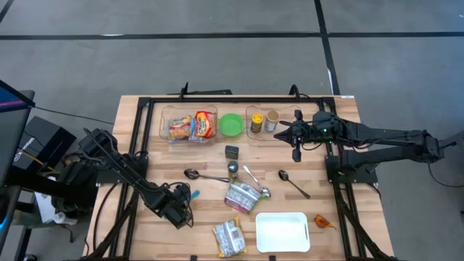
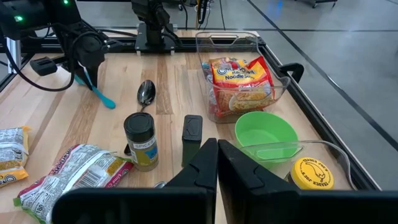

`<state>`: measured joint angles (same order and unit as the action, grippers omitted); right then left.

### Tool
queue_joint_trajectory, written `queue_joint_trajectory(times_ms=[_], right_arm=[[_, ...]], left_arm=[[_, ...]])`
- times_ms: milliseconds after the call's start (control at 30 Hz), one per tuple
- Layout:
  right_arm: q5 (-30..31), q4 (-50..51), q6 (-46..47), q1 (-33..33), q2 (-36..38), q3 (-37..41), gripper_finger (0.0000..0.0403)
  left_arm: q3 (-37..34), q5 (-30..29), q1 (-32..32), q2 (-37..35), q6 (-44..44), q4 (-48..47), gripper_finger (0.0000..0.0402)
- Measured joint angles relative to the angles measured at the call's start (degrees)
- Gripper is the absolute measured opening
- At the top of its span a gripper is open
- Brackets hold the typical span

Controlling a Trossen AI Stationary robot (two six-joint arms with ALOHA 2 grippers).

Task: Pick & Place Food Item
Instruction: Put the blue spoon in the white bin

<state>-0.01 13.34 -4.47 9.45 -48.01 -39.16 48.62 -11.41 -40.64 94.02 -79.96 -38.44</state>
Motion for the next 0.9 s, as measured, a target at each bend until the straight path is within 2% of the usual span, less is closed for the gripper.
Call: queue_joint_trajectory(times_ms=[533,800,900], right_arm=[[0.0,0.0,0.0,0.0,0.0,-0.01,0.0005],[0.0,0.0,0.0,0.0,0.0,0.0,0.0005],[0.0,0.0,0.0,0.0,0.0,0.0,0.0005]], left_arm=[[0.0,-0.42,0.0,0.0,0.0,0.39,0.0028],[0.03,-0.62,0.22,0.0,0.15,0.45,0.0082],[0.03,0.32,0.24,0.0,0.13,0.42,0.0089]])
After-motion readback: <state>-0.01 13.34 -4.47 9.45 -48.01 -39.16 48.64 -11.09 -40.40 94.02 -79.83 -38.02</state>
